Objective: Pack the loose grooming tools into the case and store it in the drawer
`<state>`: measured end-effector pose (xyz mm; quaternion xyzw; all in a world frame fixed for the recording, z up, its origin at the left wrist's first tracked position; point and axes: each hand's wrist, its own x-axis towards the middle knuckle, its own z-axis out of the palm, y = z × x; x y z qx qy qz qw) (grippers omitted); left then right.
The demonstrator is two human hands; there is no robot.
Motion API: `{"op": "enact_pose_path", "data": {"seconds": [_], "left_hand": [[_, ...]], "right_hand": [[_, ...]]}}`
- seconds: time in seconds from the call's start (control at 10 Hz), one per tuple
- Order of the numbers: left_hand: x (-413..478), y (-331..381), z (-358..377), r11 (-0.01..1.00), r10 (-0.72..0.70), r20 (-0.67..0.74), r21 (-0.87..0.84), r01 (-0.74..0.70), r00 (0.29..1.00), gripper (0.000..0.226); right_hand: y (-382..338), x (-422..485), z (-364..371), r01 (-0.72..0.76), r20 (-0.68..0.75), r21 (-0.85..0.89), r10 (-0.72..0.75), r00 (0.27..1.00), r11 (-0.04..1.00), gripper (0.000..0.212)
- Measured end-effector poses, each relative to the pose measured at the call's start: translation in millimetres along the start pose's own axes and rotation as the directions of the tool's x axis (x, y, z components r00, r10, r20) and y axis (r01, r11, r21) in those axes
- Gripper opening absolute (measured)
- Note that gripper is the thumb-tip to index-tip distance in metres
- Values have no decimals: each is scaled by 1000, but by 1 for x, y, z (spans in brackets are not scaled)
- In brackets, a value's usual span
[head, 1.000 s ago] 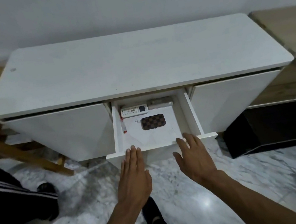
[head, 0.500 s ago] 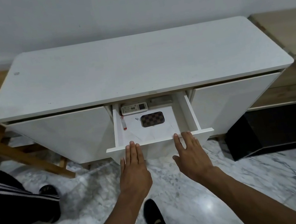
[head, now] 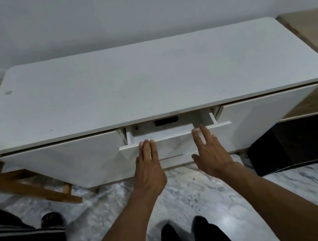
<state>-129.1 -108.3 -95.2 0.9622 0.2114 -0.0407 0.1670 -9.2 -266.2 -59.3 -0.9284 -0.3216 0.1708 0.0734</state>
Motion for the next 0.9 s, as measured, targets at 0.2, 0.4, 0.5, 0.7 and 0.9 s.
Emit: {"op": "enact_pose_path", "data": {"seconds": [0.2,0.4,0.5,0.7,0.9], "left_hand": [[45,-11,-12,1000,-17,31,-15,17,999,89],[67,-8,-18,986,-89,30,-138,92,996,81],[66,-6,-16,982,-96,17,-164,97,995,80],[65,-3,-26,978,-95,83,-179,108,992,79],[39,-21,-33,993,23,-34,-119,-27,999,95]], "right_hand": [[3,46,-10,28,14,-66,-27,1000,997,79],[7,72,-15,50,-35,-61,-52,998,997,79],[8,74,-10,42,-27,-59,-43,999,997,87],[11,72,-19,52,40,-27,-51,998,998,85],[3,54,-85,-5,-45,186,14,999,983,54]]}}
